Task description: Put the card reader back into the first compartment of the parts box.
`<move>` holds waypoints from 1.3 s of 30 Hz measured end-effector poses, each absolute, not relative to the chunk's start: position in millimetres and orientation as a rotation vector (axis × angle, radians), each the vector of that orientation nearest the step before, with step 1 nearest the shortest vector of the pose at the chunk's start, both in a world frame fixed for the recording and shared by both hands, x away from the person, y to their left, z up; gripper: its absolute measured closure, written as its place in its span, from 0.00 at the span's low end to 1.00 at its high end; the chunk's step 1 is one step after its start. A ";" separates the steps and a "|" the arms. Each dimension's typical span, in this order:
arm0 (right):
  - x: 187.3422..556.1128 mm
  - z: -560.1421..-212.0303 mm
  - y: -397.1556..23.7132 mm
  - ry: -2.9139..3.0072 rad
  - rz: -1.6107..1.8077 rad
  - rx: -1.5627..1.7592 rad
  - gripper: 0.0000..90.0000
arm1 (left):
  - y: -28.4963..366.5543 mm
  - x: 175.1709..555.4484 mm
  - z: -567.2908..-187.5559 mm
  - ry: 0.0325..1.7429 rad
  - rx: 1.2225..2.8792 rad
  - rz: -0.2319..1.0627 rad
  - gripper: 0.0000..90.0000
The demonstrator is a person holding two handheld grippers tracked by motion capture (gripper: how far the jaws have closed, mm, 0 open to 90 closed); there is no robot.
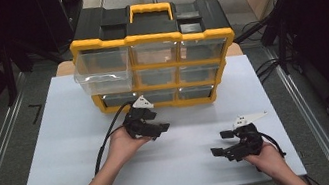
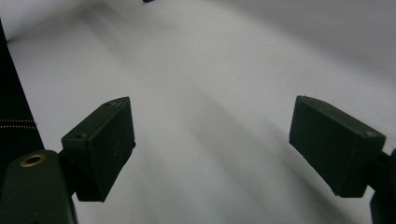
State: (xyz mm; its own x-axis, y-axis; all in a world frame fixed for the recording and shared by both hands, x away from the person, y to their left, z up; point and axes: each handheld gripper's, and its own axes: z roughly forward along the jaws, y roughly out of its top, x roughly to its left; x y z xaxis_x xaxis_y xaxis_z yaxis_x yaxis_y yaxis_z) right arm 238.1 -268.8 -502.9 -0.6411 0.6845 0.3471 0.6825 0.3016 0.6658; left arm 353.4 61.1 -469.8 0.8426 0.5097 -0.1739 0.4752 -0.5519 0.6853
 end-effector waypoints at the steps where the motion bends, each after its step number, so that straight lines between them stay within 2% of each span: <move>1: 238.0 -502.9 -268.6 2.533 1.295 1.329 0.14 | 61.3 353.5 -471.0 0.713 2.249 0.056 0.35; 18: 237.7 -502.7 -267.9 2.540 1.289 1.324 0.14 | 61.4 351.8 -495.5 0.760 2.336 0.067 0.36; 31: 237.6 -503.0 -267.4 2.536 1.276 1.326 0.14 | 54.1 338.2 -500.1 0.756 2.374 0.273 0.55; 36: 237.7 -503.3 -267.3 2.541 1.262 1.320 0.14 | 53.7 336.1 -500.0 0.775 2.370 0.285 0.60; 39: 237.6 -503.3 -267.4 2.540 1.263 1.320 0.14 | 54.6 335.7 -499.0 0.782 2.372 0.278 0.69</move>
State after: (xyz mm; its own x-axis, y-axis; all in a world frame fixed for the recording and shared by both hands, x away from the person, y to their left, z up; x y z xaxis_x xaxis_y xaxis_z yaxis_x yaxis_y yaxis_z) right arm 237.6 -267.4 -503.3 -0.6438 0.6903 0.3302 0.6798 0.3178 0.6610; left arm 335.7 54.6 -499.0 0.8028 0.5963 0.0061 0.4660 -0.6336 0.6176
